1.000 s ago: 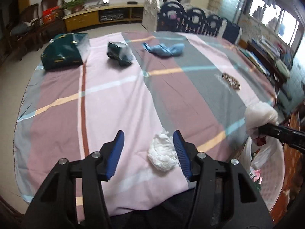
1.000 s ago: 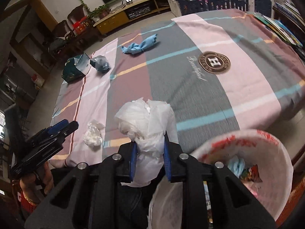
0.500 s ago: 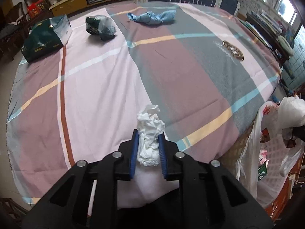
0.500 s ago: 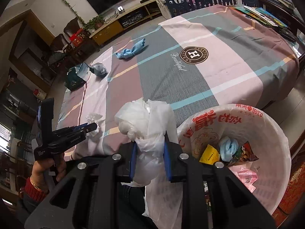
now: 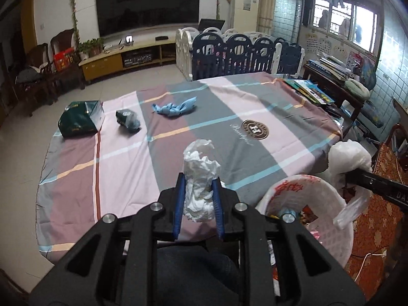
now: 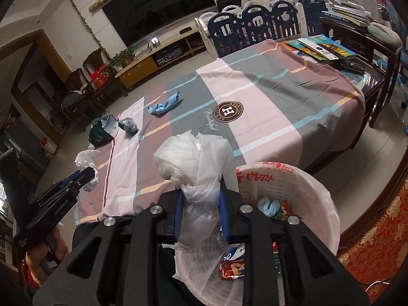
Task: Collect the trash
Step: 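Carry both tissues over the basket and open both tools, then move both tools back to the table toward the dark bag and blue cloth, then grasp the dark plastic bag with the left tool while the right tool grasps the blue cloth, then carry the dark bag and blue cloth over the basket with both tools, then open both tools to drop the dark bag and blue cloth in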
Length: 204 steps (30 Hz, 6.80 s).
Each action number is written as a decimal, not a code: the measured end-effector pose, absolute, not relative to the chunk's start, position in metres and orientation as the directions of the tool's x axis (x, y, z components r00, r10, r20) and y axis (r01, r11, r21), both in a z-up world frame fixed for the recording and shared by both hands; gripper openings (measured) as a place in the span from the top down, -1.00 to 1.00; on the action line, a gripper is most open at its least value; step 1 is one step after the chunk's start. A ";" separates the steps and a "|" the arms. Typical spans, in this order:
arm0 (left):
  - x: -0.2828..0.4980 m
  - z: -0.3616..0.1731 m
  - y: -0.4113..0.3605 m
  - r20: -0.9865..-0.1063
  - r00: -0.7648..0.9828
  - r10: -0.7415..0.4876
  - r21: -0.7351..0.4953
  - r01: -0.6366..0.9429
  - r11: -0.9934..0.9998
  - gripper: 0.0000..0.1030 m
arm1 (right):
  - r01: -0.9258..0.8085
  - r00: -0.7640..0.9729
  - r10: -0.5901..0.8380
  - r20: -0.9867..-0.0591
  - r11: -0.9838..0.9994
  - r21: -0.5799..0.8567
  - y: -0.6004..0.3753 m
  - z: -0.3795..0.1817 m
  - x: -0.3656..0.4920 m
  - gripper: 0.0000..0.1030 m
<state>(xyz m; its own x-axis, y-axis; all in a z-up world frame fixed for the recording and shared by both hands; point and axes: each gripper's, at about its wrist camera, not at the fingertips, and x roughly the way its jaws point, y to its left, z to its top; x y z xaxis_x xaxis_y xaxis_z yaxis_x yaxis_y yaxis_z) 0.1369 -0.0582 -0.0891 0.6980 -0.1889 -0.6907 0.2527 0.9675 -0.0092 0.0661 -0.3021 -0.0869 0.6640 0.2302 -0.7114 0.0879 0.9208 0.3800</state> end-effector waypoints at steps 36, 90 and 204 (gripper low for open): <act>0.069 -0.081 -0.142 -0.699 0.636 -0.328 -0.040 0.423 0.905 0.57 | 0.221 0.482 0.226 -0.847 0.904 0.367 -0.338 -0.151 0.034 0.47; 0.445 -0.204 0.066 -0.834 0.545 0.085 -0.075 -0.265 0.961 -0.80 | 0.146 0.524 0.213 -0.825 0.931 0.334 -0.287 -0.166 0.221 -0.39; 0.051 -0.058 -0.137 -0.728 0.646 -0.231 0.048 0.385 0.922 -0.71 | 0.176 0.537 0.060 -0.841 0.968 0.181 -0.335 -0.093 0.018 -0.33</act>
